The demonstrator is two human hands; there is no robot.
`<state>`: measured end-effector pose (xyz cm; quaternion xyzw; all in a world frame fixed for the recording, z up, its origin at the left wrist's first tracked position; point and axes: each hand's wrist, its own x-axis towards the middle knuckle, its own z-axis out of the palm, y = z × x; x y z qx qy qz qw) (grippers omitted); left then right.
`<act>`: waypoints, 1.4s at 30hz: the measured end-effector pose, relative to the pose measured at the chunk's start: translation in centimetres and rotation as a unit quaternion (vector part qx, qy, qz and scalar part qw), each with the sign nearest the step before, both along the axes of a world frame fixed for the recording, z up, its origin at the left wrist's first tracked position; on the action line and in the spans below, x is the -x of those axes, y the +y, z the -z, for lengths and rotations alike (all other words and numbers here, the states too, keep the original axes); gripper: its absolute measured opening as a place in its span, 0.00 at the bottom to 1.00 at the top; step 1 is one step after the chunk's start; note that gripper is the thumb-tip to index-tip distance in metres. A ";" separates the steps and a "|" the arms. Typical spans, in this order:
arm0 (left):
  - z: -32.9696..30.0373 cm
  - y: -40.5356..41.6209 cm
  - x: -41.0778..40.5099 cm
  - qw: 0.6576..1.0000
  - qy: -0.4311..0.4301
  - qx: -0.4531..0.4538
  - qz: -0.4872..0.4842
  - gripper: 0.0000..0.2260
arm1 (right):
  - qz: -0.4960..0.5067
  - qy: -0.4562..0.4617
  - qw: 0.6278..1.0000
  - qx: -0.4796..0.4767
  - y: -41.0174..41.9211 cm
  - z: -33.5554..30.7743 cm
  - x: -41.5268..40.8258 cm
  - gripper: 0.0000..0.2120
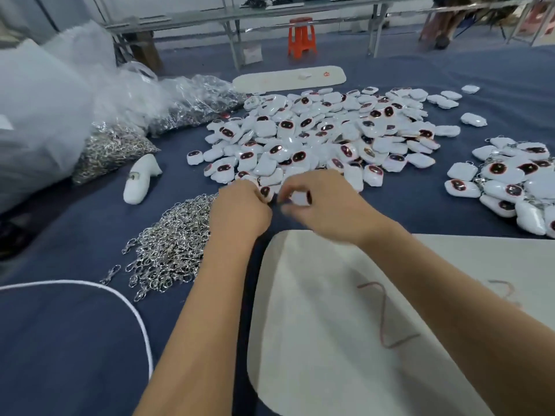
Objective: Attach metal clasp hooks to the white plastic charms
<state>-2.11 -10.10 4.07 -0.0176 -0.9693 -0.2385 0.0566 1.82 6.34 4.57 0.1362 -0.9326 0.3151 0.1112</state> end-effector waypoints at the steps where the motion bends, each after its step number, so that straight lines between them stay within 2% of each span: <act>1: -0.4 -0.9 0.0 1.000 -0.001 0.001 -0.021 0.08 | -0.045 -0.020 0.998 -0.041 -1.4 0.6 -0.7 0.06; 3: -1.0 -2.5 0.2 0.998 0.014 -0.005 -0.068 0.09 | -0.087 -0.046 0.990 -0.100 -4.0 1.6 -1.5 0.11; 6: -1.7 -3.7 0.5 0.993 0.035 -0.035 -0.103 0.09 | -0.093 -0.057 0.986 -0.129 -6.2 2.3 -1.4 0.17; 11: -1.8 -3.9 0.3 0.990 0.017 -0.076 -0.115 0.07 | -0.097 -0.067 0.981 -0.157 -7.2 2.0 -0.7 0.10; 14: -1.8 -3.7 0.2 0.989 0.018 -0.088 -0.114 0.06 | -0.090 -0.023 0.976 -0.199 -7.1 2.3 -1.0 0.07; 16: -1.8 -3.4 0.2 0.987 0.031 -0.109 -0.116 0.06 | -0.076 -0.001 0.983 -0.170 -6.7 2.7 -1.3 0.08; 19: -1.7 -2.4 0.0 0.979 0.070 -0.161 -0.100 0.08 | -0.020 0.024 0.998 -0.057 -5.3 3.1 -1.9 0.07; 21: -1.4 -1.2 -0.3 0.974 0.078 -0.207 -0.055 0.10 | 0.043 0.042 0.998 0.027 -3.9 3.1 -2.1 0.04; 24: -0.7 1.4 -1.0 0.959 0.010 -0.281 0.037 0.18 | 0.109 0.042 0.985 0.124 -1.2 2.8 -2.1 0.04; 27: 0.1 4.6 -1.7 0.923 -0.080 -0.363 0.102 0.19 | 0.153 0.043 0.974 0.164 1.9 2.4 -2.3 0.07; 31: 1.5 8.9 -3.0 0.859 -0.147 -0.477 0.113 0.10 | 0.168 0.062 0.974 0.142 6.1 2.9 -3.4 0.02; 34: 2.1 10.8 -3.7 0.811 -0.186 -0.544 0.104 0.04 | 0.156 0.090 0.977 0.114 8.6 3.7 -4.3 0.04; 37: 2.7 11.4 -3.9 0.808 -0.171 -0.551 0.117 0.03 | 0.149 0.112 0.978 0.092 9.7 4.3 -4.7 0.07; 42: 3.5 11.6 -3.9 0.827 -0.110 -0.539 0.121 0.09 | 0.149 0.128 0.975 0.101 9.9 4.6 -4.9 0.08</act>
